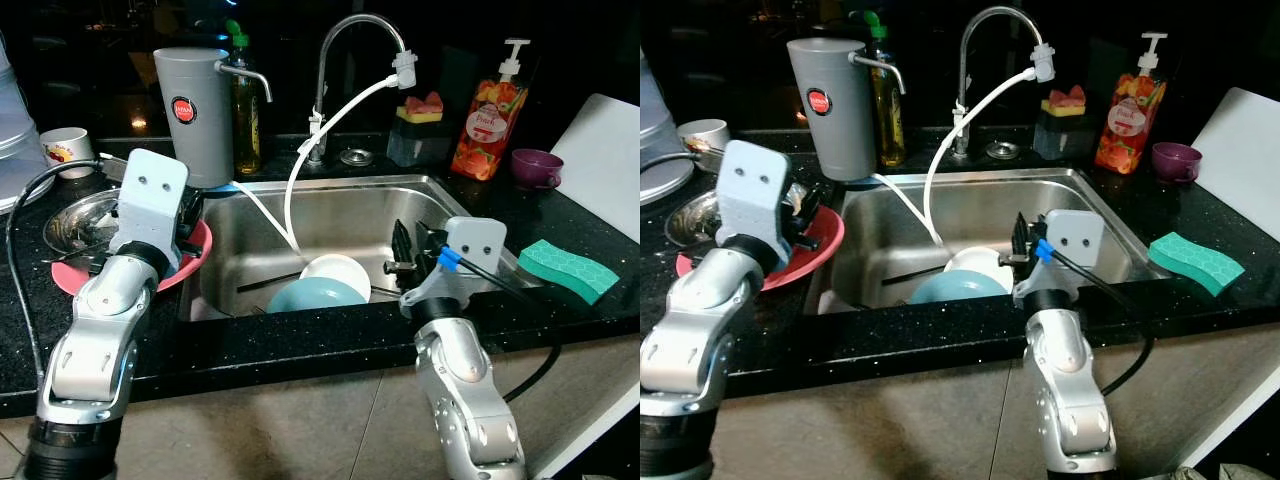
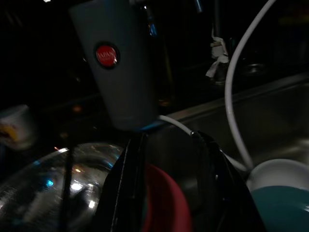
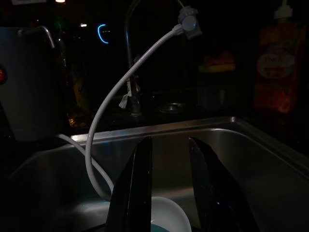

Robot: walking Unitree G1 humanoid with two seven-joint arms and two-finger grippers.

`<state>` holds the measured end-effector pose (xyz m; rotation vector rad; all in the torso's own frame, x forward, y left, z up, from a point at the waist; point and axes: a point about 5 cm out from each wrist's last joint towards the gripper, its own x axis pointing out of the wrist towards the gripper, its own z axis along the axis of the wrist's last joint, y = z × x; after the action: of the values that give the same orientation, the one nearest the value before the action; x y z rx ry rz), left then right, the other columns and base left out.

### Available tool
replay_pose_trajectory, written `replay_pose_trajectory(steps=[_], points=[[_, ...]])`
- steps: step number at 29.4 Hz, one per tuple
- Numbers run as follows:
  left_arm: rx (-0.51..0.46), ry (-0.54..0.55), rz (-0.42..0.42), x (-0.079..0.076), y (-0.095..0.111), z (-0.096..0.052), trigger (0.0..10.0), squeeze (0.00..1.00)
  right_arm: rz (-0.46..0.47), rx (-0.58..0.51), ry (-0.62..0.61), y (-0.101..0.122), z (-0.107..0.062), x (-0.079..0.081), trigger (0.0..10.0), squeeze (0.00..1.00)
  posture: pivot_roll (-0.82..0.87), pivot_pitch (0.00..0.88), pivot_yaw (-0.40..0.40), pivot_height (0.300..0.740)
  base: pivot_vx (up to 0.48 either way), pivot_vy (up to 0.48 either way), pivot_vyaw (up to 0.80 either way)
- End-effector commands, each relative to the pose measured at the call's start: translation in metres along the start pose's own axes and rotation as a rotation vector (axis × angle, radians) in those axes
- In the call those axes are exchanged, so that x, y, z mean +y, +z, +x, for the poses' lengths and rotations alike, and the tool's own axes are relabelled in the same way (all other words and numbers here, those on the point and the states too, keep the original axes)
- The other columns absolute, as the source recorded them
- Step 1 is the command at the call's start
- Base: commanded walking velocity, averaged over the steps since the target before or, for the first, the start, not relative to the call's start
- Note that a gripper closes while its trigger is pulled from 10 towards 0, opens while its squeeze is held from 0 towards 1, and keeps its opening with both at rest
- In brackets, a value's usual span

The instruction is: Kitchen organization

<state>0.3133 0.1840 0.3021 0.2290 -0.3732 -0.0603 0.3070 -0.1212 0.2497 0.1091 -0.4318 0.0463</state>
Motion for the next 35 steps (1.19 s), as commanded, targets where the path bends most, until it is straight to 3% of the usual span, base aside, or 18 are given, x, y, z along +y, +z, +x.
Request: replay_pose_trajectory(steps=[1, 2, 5, 7, 9, 12, 14, 15, 20, 27, 35], points=[[-0.002, 0.014, -0.086, 0.002, 0.004, -0.001, 10.0, 0.0, -0.009, 0.016, -0.008, -0.003, 0.0, -0.002, 10.0, 0.0, 0.08, 0.116, -0.027, 0.74, 0.0, 0.0, 0.0], [-0.001, 0.049, -0.136, 0.009, 0.008, 0.003, 10.0, 0.0, -0.008, 0.016, -0.006, -0.003, 0.0, -0.001, 10.0, 0.0, 0.08, 0.118, -0.031, 0.74, 0.0, 0.0, 0.0], [0.0, 0.099, -0.174, 0.017, 0.011, 0.007, 10.0, 0.0, -0.007, 0.017, -0.004, -0.003, 0.001, -0.001, 10.0, 0.0, 0.08, 0.118, -0.031, 0.74, 0.0, 0.0, 0.0], [0.044, 0.207, -0.221, 0.039, 0.013, 0.016, 10.0, 0.0, -0.006, 0.017, -0.001, -0.004, 0.001, 0.0, 10.0, 0.0, 0.08, 0.116, -0.037, 0.74, 0.0, 0.0, 0.0], [0.044, 0.207, -0.221, 0.039, 0.013, 0.016, 10.0, 0.0, -0.006, 0.017, -0.001, -0.004, 0.001, 0.0, 10.0, 0.0, 0.08, 0.116, -0.037, 0.74, 0.0, 0.0, 0.0], [0.206, 0.349, -0.252, 0.066, 0.001, 0.029, 10.0, 0.0, -0.006, 0.013, 0.001, -0.003, 0.003, 0.001, 10.0, 0.0, 0.08, 0.113, -0.037, 0.74, 0.0, 0.0, 0.0], [0.206, 0.349, -0.252, 0.066, 0.001, 0.029, 10.0, 0.0, -0.006, 0.013, 0.001, -0.003, 0.003, 0.001, 10.0, 0.0, 0.08, 0.113, -0.037, 0.74, 0.0, 0.0, 0.0], [0.313, 0.388, -0.295, 0.074, -0.008, 0.035, 10.0, 0.0, -0.004, 0.011, 0.0, -0.003, 0.003, 0.001, 10.0, 0.0, 0.08, 0.112, -0.03, 0.74, 0.0, 0.0, 0.0], [0.379, 0.401, -0.322, 0.078, -0.014, 0.039, 10.0, 0.0, -0.004, 0.011, -0.002, -0.003, 0.003, 0.001, 10.0, 0.0, 0.08, 0.113, -0.026, 0.74, 0.0, 0.0, 0.0], [0.482, 0.347, -0.439, 0.082, -0.02, 0.051, 10.0, 0.0, -0.004, 0.006, -0.015, -0.002, 0.002, 0.0, 10.0, 0.0, 0.09, 0.114, -0.017, 0.74, 0.0, 0.0, 0.0], [0.476, 0.325, -0.481, 0.083, -0.013, 0.06, 10.0, 0.0, -0.002, 0.003, -0.019, -0.002, 0.002, 0.0, 10.0, 0.0, 0.09, 0.114, -0.012, 0.74, 0.0, 0.0, 0.0]])
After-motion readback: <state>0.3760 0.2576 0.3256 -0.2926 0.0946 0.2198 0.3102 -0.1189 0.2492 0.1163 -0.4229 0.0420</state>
